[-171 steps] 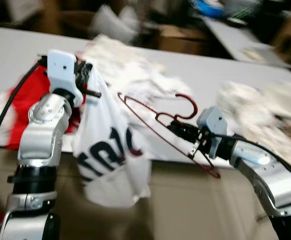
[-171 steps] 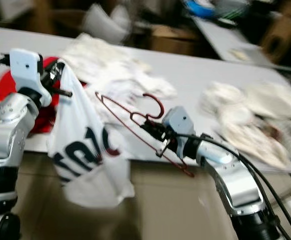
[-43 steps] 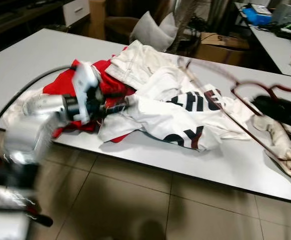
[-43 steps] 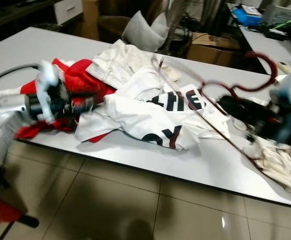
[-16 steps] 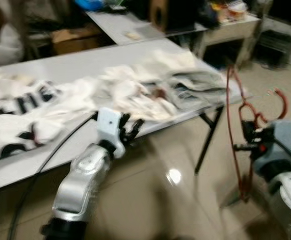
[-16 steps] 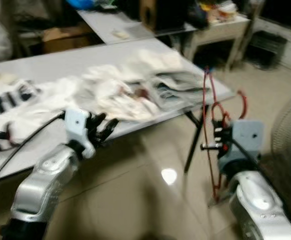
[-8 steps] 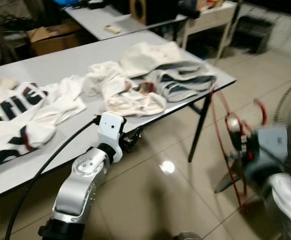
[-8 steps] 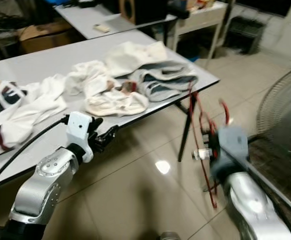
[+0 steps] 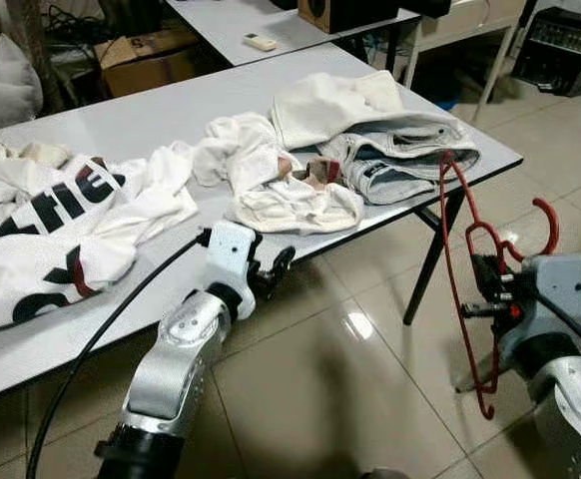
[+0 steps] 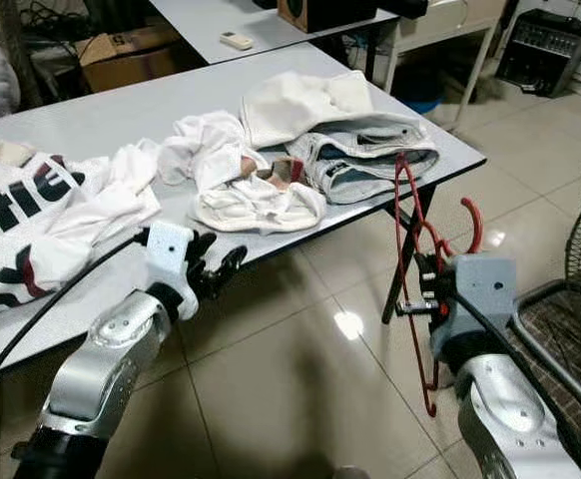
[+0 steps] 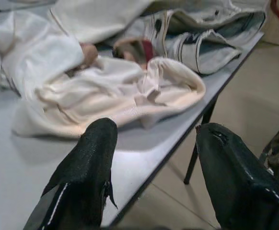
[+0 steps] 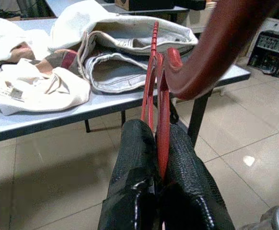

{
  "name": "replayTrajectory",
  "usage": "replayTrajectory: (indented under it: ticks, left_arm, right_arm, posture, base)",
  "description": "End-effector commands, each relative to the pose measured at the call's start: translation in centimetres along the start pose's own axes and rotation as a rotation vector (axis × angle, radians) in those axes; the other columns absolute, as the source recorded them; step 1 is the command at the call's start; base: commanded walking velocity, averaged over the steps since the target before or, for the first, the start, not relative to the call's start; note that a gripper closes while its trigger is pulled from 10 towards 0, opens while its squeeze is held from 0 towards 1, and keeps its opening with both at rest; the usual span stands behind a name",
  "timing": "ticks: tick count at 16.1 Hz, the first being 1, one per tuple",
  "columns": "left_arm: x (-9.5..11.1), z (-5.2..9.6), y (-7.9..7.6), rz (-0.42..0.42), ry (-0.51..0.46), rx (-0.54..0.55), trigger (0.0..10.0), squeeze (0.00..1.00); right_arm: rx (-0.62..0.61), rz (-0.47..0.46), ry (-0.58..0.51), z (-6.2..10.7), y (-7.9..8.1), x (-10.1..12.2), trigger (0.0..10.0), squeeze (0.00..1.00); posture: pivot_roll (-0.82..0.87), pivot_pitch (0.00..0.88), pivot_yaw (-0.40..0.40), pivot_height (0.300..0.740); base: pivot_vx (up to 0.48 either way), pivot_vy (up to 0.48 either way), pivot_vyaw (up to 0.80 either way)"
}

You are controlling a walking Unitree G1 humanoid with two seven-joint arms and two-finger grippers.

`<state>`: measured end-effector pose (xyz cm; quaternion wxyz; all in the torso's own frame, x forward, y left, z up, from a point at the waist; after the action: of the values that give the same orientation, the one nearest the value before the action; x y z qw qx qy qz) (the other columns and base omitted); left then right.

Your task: Hang hanger

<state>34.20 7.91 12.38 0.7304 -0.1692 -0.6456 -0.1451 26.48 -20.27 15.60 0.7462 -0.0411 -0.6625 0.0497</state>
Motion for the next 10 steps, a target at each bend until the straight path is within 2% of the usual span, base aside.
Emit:
replayTrajectory:
  ticks: [1, 4, 7, 9, 10]
  left_arm:
    - [0.4, 0.0, 0.6, -0.006, -0.015, 0.023, 10.0, 0.00]
    - [0.3, 0.4, 1.1, -0.012, -0.022, 0.052, 10.0, 0.00]
    - [0.2, 0.9, 1.3, -0.029, -0.023, 0.074, 10.0, 0.00]
    - [-0.1, 1.2, 1.5, -0.032, -0.020, 0.091, 10.0, 0.00]
    - [-0.2, 1.3, 1.6, -0.034, -0.020, 0.096, 10.0, 0.00]
  right_arm:
    - [-0.008, -0.005, -0.021, 0.1, -0.5, 0.3, 10.0, 0.00]
    - [0.048, -0.008, -0.039, 0.0, 0.5, 0.7, 10.0, 0.00]
    - [0.073, 0.053, -0.024, -0.2, 1.1, 0.4, 10.0, 0.00]
    - [0.081, 0.052, -0.027, -0.4, 1.1, 0.5, 10.0, 0.00]
    - [0.096, 0.042, -0.034, -0.5, 1.3, 0.6, 10.0, 0.00]
  posture:
    - [-0.23, 0.045, 0.090, 0.740]
    - [-0.22, 0.046, 0.075, 0.740]
    - [-0.22, 0.043, 0.055, 0.740]
    - [-0.21, 0.040, 0.040, 0.740]
    - [-0.21, 0.039, 0.034, 0.740]
  base:
    - [0.311, 0.000, 0.00]
    - [0.311, 0.000, 0.00]
    - [0.312, 0.000, 0.00]
    - [0.313, 0.000, 0.71]
    - [0.311, 0.000, 0.00]
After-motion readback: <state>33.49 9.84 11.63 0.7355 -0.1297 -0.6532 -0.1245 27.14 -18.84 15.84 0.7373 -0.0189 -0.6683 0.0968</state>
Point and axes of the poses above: a point about 5 cm out from each wrist's last joint towards the gripper, its own z axis pointing back from the gripper into the wrist, its own x axis along the axis of the wrist's last joint, y = z × x, the point moved 6 cm from there along -z, pointing out of the wrist towards the gripper, and after that the axes turned 2 degrees about z, right-handed, at the moved point
